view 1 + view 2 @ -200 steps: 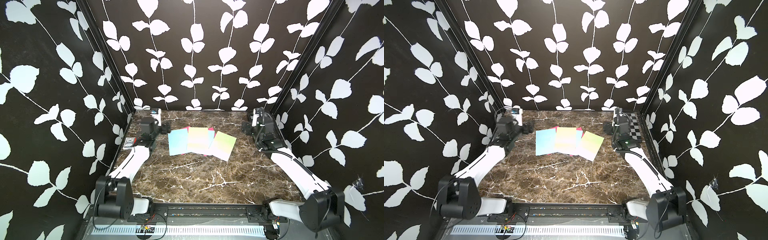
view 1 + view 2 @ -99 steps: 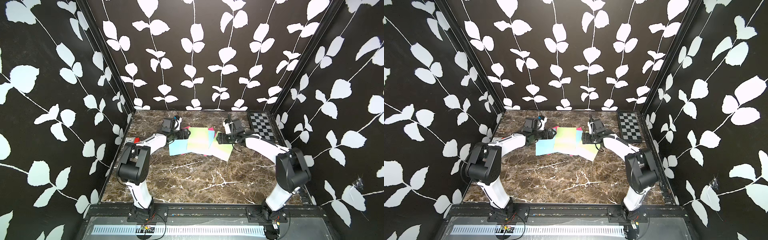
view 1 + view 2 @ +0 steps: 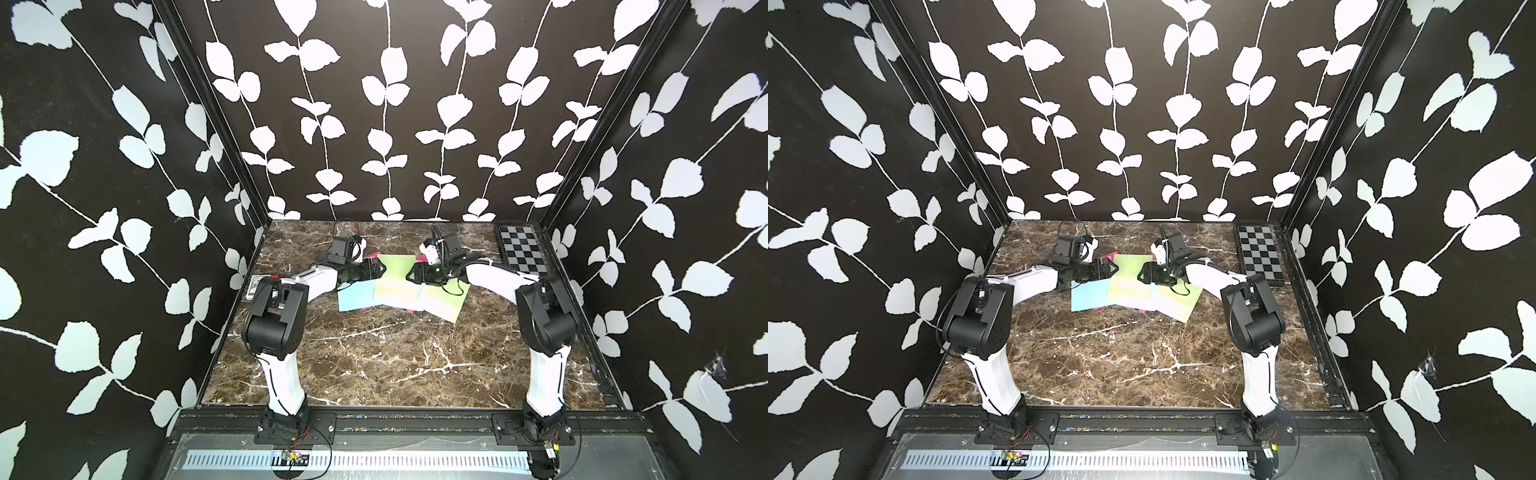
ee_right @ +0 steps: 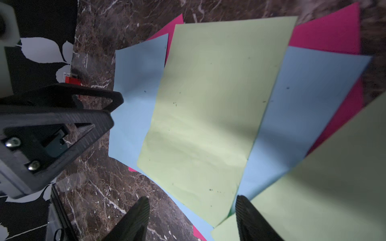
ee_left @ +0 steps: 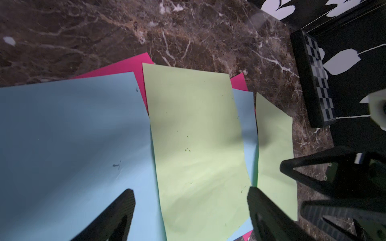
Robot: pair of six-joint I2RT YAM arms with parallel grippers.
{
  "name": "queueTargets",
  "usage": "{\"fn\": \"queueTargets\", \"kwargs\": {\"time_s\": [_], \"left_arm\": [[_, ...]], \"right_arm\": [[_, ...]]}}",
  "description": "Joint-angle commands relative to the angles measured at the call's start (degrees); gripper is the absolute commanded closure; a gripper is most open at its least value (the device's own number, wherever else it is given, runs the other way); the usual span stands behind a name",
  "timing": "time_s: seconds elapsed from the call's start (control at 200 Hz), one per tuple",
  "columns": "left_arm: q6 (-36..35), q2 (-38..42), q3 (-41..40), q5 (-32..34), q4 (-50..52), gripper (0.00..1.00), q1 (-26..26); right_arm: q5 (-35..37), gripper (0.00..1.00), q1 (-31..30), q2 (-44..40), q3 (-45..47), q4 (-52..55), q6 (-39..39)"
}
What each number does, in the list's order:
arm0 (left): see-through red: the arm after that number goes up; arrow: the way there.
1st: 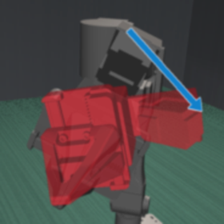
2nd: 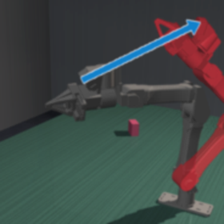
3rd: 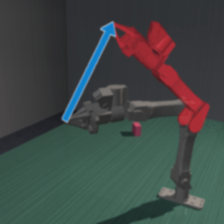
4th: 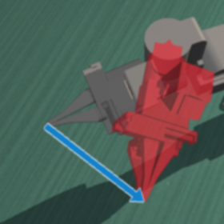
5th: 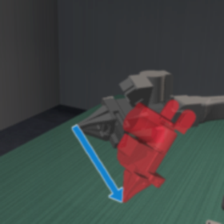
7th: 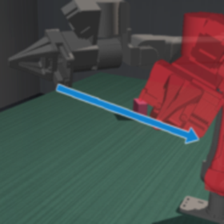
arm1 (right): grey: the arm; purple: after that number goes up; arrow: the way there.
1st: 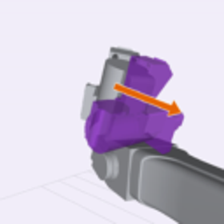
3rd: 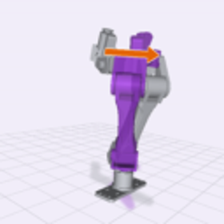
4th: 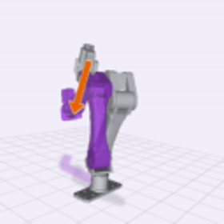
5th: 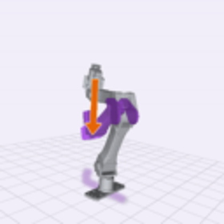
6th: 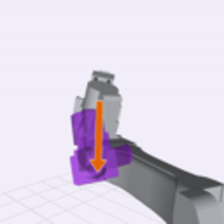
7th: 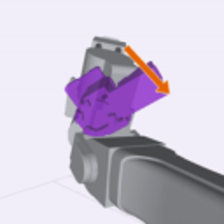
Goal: Sort the scattered colored papers by color
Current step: Pick up the colored paper from the center of the board.
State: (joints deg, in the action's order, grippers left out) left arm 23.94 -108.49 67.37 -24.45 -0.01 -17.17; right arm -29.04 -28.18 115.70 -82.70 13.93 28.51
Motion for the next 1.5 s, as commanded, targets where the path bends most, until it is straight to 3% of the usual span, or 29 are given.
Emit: {"fn": "queueTargets", "kwargs": {"time_s": [0.0, 0.61, 1.496], "left_arm": [[1.2, 0.5, 0.1, -1.2, -1.3, 0.12, 0.1], [1.6, -3.5, 0.5, -1.0, -1.5, 0.10, 0.2], [3.5, -10.1, 6.6, -13.7, -2.9, 0.10, 0.0]], "right_arm": [[-2.5, 0.35, -1.1, 2.1, -2.9, 0.1, 0.6], [-1.1, 0.37, -1.5, 7.1, -3.3, 0.6, -0.5], [-3.0, 0.40, -1.4, 9.0, -2.6, 0.1, -0.4]]}}
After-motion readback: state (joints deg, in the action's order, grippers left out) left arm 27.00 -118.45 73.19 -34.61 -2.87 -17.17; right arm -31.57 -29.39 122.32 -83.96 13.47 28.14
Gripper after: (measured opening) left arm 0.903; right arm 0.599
